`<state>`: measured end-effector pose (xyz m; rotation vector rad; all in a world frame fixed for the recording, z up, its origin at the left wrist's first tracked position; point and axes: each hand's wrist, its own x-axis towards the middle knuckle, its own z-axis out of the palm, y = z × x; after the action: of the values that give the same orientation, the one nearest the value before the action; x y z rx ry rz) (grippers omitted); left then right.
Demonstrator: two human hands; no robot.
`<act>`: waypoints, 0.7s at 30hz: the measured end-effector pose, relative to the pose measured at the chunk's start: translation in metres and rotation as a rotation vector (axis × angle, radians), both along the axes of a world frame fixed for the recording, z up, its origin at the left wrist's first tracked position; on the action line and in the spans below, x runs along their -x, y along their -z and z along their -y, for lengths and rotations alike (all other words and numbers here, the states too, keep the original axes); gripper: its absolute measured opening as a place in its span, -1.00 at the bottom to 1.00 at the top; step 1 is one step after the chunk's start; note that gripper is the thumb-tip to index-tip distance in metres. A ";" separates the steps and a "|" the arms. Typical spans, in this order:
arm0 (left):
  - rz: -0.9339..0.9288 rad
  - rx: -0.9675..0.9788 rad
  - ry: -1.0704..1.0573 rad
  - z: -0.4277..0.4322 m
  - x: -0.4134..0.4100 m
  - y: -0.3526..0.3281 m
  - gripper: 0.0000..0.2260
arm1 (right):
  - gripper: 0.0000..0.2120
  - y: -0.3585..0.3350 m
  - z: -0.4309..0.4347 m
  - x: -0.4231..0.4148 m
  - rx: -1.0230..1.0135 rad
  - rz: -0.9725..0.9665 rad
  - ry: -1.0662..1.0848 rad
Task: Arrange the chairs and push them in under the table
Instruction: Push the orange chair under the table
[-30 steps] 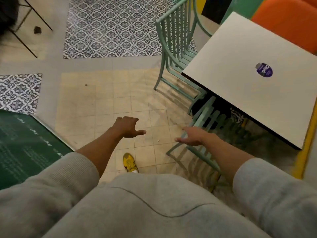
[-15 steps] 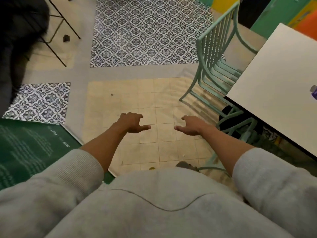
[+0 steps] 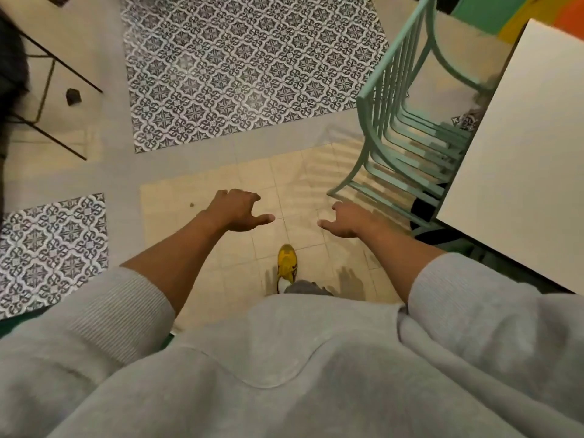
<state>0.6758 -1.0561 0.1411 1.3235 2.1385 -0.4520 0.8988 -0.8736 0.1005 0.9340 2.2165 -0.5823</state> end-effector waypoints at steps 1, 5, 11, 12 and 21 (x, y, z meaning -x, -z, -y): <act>0.004 0.024 0.021 -0.011 0.015 -0.003 -0.17 | -0.18 0.000 -0.008 0.013 0.020 -0.003 0.007; -0.035 0.050 0.053 -0.077 0.089 -0.014 -0.17 | -0.16 -0.008 -0.064 0.078 0.036 -0.035 0.069; -0.042 0.052 0.152 -0.176 0.171 -0.015 -0.15 | -0.21 -0.025 -0.137 0.158 -0.043 -0.098 0.082; -0.043 0.051 0.174 -0.199 0.186 -0.017 -0.14 | -0.22 -0.027 -0.152 0.174 -0.047 -0.112 0.101; -0.021 0.033 0.377 -0.371 0.313 -0.010 -0.15 | -0.18 -0.019 -0.261 0.274 -0.010 -0.121 0.294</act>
<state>0.3627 -0.6849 0.1512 1.7155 1.8877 -0.6498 0.6243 -0.6130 0.1196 1.2726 2.2035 -0.7800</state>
